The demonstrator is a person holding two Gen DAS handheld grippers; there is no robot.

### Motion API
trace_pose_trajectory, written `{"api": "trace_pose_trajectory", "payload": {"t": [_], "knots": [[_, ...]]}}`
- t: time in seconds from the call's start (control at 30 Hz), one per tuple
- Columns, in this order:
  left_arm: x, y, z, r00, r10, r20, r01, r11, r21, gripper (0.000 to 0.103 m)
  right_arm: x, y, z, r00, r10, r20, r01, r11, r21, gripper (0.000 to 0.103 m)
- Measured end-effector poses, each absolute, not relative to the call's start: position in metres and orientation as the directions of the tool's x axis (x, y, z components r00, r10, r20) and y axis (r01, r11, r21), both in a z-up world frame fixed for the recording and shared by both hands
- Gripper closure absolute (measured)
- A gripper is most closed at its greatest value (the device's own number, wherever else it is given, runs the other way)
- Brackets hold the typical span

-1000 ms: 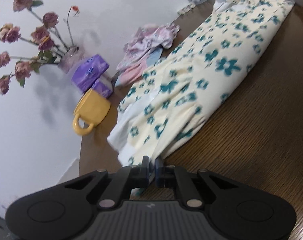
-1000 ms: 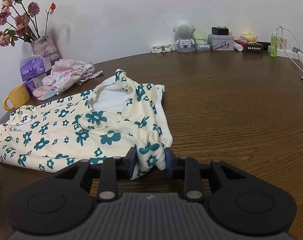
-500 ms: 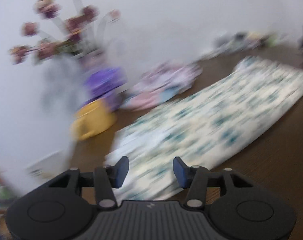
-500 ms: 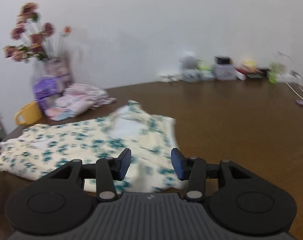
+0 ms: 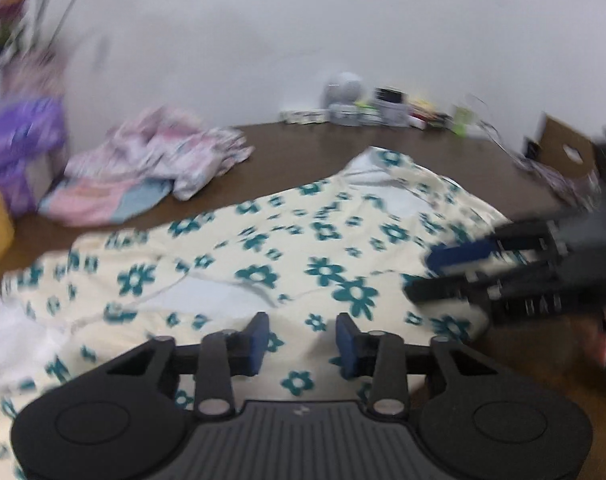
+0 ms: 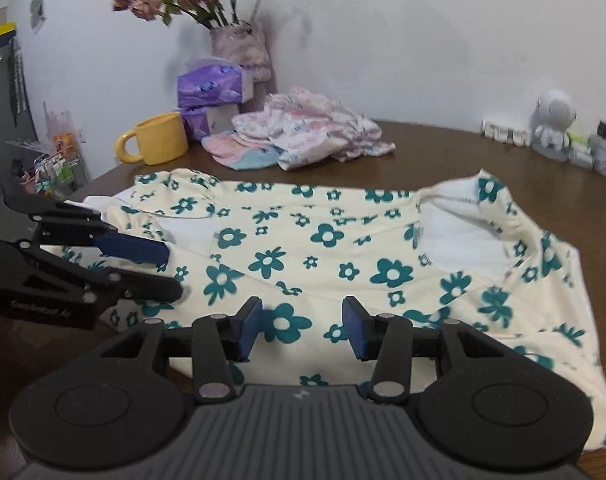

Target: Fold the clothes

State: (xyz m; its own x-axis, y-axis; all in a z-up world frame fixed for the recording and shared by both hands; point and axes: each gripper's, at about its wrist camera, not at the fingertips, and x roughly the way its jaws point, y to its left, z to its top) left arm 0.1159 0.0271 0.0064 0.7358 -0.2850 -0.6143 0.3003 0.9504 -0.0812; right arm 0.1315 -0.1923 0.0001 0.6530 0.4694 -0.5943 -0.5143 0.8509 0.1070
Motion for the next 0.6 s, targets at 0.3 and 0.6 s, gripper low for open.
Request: {"api": "trace_pose_trajectory", "payload": {"t": [0.3,0.6], "knots": [[0.12,0.058,-0.004,0.785,-0.232,-0.574,0.121,0.967,-0.227,0.093,0.135,-0.198,-0.011,0.713,0.37,-0.596,-0.423,0.904,0.056,0.059],[0.095,0.067,0.035,0.881,-0.132,-0.455,0.126,0.991,-0.044,0.041,0.135,-0.211,-0.014,0.722,0.367,-0.586,-0.398,0.914,0.082,0.059]]}}
